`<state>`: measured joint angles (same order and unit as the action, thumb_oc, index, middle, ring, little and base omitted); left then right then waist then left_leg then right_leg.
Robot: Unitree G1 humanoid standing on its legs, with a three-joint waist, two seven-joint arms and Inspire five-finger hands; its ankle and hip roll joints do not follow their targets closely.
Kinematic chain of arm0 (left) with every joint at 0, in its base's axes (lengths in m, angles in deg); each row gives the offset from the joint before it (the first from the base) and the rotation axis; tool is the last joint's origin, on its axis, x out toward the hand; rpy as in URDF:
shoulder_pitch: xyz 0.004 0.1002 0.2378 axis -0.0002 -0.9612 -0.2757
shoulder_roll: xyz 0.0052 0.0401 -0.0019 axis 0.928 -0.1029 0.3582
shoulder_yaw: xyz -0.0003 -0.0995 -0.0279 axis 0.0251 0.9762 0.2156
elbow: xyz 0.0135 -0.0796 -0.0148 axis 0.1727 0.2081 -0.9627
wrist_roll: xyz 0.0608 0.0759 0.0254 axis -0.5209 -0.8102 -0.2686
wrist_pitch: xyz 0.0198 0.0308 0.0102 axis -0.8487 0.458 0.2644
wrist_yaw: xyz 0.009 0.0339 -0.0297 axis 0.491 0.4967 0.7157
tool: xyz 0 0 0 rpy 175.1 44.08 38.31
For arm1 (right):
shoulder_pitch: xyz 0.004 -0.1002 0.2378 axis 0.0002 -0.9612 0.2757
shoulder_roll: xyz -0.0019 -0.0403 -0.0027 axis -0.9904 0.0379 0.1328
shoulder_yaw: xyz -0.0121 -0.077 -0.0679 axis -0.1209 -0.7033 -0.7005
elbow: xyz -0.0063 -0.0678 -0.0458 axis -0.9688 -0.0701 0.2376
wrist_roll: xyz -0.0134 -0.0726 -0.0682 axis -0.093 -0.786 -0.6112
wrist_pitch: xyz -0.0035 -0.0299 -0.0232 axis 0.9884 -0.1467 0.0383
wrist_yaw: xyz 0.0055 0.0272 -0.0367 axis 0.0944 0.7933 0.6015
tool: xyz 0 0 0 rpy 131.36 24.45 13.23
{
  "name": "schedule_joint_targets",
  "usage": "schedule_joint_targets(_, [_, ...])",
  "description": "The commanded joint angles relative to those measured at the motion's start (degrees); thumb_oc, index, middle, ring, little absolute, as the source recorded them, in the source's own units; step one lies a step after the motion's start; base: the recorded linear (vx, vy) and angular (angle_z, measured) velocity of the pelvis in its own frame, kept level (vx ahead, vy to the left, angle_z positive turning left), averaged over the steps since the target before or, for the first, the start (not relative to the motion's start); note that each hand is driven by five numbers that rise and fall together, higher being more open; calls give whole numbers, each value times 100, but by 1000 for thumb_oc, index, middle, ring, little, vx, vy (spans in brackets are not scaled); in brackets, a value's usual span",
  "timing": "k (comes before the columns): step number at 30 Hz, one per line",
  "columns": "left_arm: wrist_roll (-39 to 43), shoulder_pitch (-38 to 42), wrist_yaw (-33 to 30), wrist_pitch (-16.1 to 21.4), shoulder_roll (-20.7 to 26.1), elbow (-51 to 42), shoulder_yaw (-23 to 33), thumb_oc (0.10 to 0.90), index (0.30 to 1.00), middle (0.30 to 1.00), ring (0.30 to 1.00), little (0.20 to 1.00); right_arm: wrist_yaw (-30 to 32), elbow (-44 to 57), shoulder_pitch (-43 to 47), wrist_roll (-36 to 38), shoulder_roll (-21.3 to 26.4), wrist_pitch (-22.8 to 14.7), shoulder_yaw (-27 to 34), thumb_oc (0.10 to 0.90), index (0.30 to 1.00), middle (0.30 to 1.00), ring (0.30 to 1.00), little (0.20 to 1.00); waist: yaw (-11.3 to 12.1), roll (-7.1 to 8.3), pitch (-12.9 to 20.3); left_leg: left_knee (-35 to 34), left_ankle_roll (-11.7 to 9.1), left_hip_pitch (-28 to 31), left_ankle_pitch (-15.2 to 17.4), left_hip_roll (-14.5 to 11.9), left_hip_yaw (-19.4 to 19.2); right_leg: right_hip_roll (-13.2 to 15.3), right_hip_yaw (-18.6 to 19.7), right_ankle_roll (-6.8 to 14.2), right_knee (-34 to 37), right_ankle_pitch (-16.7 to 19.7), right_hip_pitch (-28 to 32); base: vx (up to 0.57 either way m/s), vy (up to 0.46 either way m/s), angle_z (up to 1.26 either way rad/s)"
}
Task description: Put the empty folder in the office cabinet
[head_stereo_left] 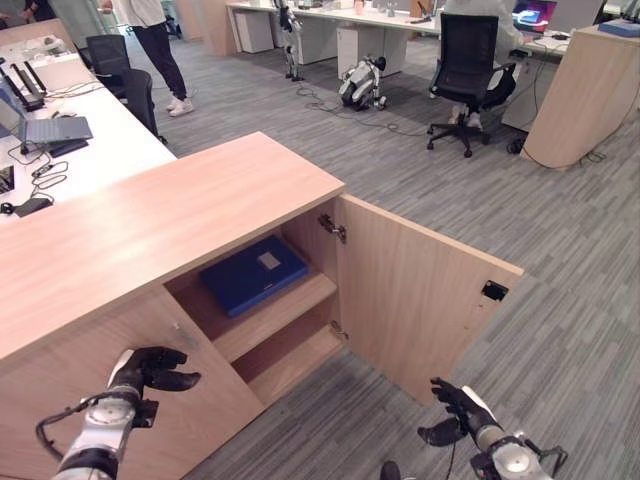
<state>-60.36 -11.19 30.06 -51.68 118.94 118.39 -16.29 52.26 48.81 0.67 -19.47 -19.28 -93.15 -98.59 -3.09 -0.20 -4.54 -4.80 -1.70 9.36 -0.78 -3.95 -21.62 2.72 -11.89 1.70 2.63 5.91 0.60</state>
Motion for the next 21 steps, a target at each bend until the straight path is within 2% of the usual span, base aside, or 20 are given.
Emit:
schedule_joint_targets(1, [-84,1017,-498,565,537,-212,380,800,900,900,900,900,-52,381,357,293,13,-536,-96,800,900,900,900,900,-163,-37,344,20,-229,-36,-25,-95,299,235,67,730,-10,-743,738,56,83,-3])
schedule_joint_targets(6, [-30,1264,-577,546,753,8,468,800,900,900,900,900,-65,352,298,243,16,-528,-97,800,900,900,900,900,-189,-8,381,-10,-179,17,54,-43,243,282,57,783,-93,-732,692,32,82,-2])
schedule_joint_targets(10, [82,1299,-649,564,732,-29,536,800,900,900,900,900,-44,281,302,210,-16,-512,-108,800,900,900,900,900,-183,19,367,-18,-140,36,99,6,234,329,53,821,-156,-711,654,-5,64,-3])
schedule_joint_targets(13, [232,1116,-713,651,423,-552,559,800,900,900,900,900,10,252,308,173,-105,-481,-34,800,900,900,900,900,-136,53,317,-8,-79,18,147,64,282,418,49,866,-280,-685,575,-36,80,-1])
schedule_joint_targets(15, [305,693,-684,751,14,-1362,527,800,900,900,900,900,57,214,314,159,-208,-453,58,800,900,900,900,900,-66,79,278,11,-20,-7,180,114,319,466,23,880,-366,-695,531,-35,47,3])
schedule_joint_targets(16, [297,659,-693,735,3,-1397,543,800,900,900,900,900,57,215,306,157,-201,-453,53,800,900,900,900,900,-69,73,286,11,-18,-8,182,115,319,468,24,882,-373,-699,528,-54,50,-1])
schedule_joint_targets(17, [323,-8,-519,800,-548,-2269,465,800,900,900,900,900,114,68,358,106,-342,-406,174,800,900,900,900,900,33,101,227,18,50,-4,224,166,343,527,-31,904,-496,-687,460,-38,35,1])
schedule_joint_targets(18, [322,-12,-520,797,-549,-2273,467,800,900,900,900,900,114,68,357,106,-341,-406,172,800,900,900,900,900,32,100,229,18,50,-5,224,166,342,527,-30,904,-497,-688,458,-101,62,0])
schedule_joint_targets(19, [491,-362,-329,824,-1027,-2833,303,800,900,900,900,900,132,51,435,69,-458,-364,272,800,900,900,900,900,126,105,136,35,103,-32,245,187,338,597,-146,941,-702,-670,326,-95,41,3])
schedule_joint_targets(21, [549,-701,-128,809,-1368,-3343,118,800,900,900,900,900,171,13,519,56,-515,-360,366,800,900,900,900,900,237,83,50,55,149,-63,269,193,280,734,-402,1006,-1053,-663,145,-115,52,-5])
